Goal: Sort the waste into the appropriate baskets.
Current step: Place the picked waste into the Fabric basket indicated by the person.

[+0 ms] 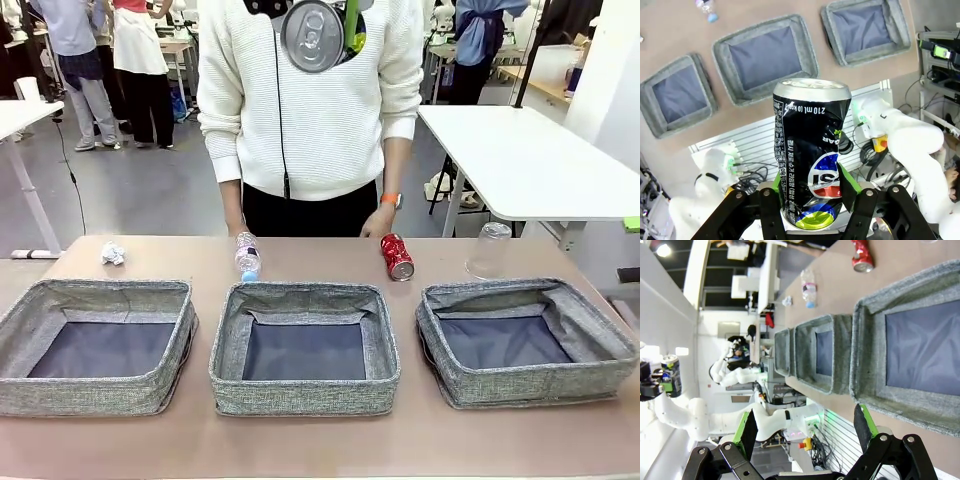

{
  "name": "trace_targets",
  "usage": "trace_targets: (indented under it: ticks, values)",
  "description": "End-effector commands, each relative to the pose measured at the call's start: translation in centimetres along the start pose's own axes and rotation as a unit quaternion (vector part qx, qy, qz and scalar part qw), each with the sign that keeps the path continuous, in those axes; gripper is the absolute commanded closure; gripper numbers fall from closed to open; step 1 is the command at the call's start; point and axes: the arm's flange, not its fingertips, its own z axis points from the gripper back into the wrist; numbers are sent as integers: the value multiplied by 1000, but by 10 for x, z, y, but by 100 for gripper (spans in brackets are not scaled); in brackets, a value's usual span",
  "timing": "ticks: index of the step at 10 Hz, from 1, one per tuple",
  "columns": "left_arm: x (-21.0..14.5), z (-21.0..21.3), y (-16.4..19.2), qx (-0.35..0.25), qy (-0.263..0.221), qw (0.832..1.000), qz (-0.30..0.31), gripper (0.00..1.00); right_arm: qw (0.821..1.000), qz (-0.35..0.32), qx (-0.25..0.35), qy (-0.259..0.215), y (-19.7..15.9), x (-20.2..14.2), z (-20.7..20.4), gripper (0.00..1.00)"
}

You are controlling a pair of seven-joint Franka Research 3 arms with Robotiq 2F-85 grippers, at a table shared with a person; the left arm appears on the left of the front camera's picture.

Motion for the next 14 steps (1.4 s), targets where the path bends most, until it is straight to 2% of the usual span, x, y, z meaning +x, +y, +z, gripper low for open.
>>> trace_targets:
  ticks: [1, 13, 14]
  values:
    - [-5, 0, 5, -6, -1, 1000, -6, 58, 1000, 14, 8, -1, 1, 3, 1, 0]
    - [0, 0, 0, 0, 0, 1000, 0, 58, 1000, 0, 0, 0, 0, 0, 0, 0]
    - [-7, -37, 4, -10, -10, 1000, -1, 58, 999, 10, -23, -22, -10, 1, 29, 0]
